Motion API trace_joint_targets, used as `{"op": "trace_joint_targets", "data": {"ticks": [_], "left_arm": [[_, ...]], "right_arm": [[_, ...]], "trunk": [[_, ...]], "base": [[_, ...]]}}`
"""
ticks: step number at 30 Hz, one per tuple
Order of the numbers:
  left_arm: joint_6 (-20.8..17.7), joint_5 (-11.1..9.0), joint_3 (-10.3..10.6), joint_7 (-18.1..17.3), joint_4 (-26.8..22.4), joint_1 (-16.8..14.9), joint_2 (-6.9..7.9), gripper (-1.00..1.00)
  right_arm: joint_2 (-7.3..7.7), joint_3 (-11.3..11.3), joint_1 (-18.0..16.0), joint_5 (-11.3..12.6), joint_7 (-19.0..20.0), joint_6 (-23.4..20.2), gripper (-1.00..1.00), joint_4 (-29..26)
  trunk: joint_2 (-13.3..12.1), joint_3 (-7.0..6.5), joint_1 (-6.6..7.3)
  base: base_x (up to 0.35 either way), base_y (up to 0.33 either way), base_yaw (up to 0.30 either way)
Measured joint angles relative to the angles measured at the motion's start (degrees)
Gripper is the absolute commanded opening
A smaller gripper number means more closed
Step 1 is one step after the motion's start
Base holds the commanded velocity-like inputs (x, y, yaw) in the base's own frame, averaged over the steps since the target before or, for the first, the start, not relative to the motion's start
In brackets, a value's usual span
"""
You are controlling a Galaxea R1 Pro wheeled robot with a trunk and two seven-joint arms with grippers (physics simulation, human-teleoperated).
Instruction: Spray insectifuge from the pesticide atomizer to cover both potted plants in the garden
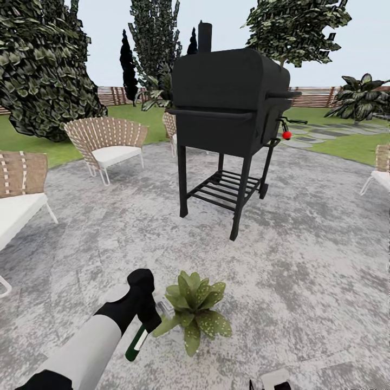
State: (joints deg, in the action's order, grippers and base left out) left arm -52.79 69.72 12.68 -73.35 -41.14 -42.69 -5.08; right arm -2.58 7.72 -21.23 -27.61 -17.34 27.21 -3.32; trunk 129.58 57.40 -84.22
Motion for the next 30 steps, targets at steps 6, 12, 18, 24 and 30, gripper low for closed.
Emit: {"op": "trace_joint_targets", "data": {"ticks": [6,12,18,24,30], "left_arm": [[-1.3,0.3,-0.2,0.1,0.8,0.8,1.82,-1.0],[-4.5,0.0,0.3,-0.2,3.8,0.9,1.47,-1.0],[-4.6,-0.1,-0.3,-0.2,9.5,0.8,1.41,-1.0],[-4.5,-0.3,-0.2,-0.2,9.0,0.8,1.8,-1.0],[-4.5,0.3,0.0,0.2,8.5,0.8,1.74,-1.0]], "right_arm": [[-0.14,-0.1,0.0,-0.3,0.1,-0.4,1.0,0.0],[0.3,1.5,0.0,-0.1,0.0,-0.5,1.0,-0.1],[0.25,1.6,0.0,0.1,0.2,-0.5,1.0,0.0],[0.17,1.7,0.0,0.3,0.1,-0.5,1.0,0.1],[0.23,1.8,0.0,0.3,0.0,-0.6,1.0,0.1]], "trunk": [[0.0,-0.01,0.0],[0.0,-0.01,0.0],[0.0,-0.01,0.0],[0.0,0.07,0.0],[0.0,0.3,0.0]], "base": [[0.0,0.0,-0.008],[0.0,0.0,0.0],[0.0,0.0,0.0],[0.0,0.0,-0.111],[0.0,0.091,-0.263]]}}
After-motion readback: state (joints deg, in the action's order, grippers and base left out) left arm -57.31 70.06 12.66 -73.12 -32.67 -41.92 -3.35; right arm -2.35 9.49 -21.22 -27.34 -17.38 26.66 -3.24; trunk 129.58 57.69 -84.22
